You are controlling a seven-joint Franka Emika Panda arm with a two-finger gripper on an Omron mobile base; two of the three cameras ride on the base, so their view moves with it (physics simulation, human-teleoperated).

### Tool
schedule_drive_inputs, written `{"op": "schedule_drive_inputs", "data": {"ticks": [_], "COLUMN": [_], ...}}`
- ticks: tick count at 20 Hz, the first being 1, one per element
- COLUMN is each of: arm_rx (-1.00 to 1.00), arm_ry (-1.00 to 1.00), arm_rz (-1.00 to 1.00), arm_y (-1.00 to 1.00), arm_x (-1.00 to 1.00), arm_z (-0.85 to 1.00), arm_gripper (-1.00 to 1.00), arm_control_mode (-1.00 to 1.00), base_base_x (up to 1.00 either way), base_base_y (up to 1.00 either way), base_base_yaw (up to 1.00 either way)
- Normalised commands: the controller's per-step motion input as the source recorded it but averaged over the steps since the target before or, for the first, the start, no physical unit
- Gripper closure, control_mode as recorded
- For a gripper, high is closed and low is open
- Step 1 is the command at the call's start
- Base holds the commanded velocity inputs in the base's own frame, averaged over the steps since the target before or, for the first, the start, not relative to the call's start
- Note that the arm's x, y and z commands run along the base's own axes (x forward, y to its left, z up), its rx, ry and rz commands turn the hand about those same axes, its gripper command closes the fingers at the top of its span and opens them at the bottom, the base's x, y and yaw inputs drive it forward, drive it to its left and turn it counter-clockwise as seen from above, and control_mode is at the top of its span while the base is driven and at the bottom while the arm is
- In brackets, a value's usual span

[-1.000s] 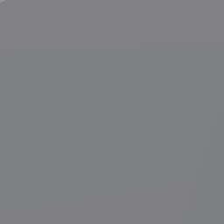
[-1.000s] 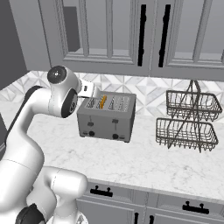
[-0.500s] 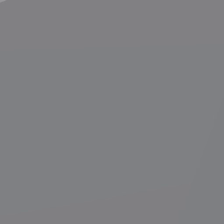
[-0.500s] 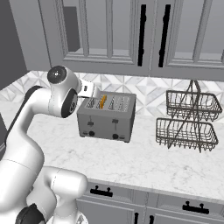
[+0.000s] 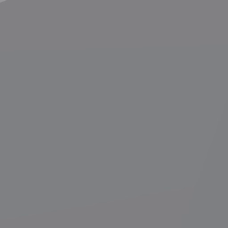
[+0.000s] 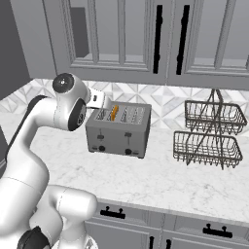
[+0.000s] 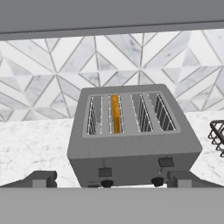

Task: Start the toaster. Once the lever pops up, take the bread to the plate on the dining counter.

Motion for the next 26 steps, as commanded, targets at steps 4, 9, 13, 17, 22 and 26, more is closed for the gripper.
{"op": "schedule_drive_inputs", "data": {"ticks": [4, 9, 13, 17, 22, 26], "arm_rx": [0.0, 0.0, 0.0, 0.0, 0.0, 0.0], "arm_ry": [0.0, 0.0, 0.0, 0.0, 0.0, 0.0], "arm_rz": [0.0, 0.0, 0.0, 0.0, 0.0, 0.0], "arm_y": [0.0, 0.0, 0.0, 0.0, 0.0, 0.0], "arm_x": [0.0, 0.0, 0.0, 0.0, 0.0, 0.0], "arm_z": [0.0, 0.0, 0.0, 0.0, 0.0, 0.0], "arm_gripper": [-1.0, -1.0, -1.0, -1.0, -1.0, -1.0], "arm_control_mode": [-1.0, -1.0, -1.0, -1.0, -1.0, -1.0], "base_base_x": [0.0, 0.0, 0.0, 0.0, 0.0, 0.0], "base_base_y": [0.0, 0.0, 0.0, 0.0, 0.0, 0.0], "base_base_yaw": [0.0, 0.0, 0.0, 0.0, 0.0, 0.0]}}
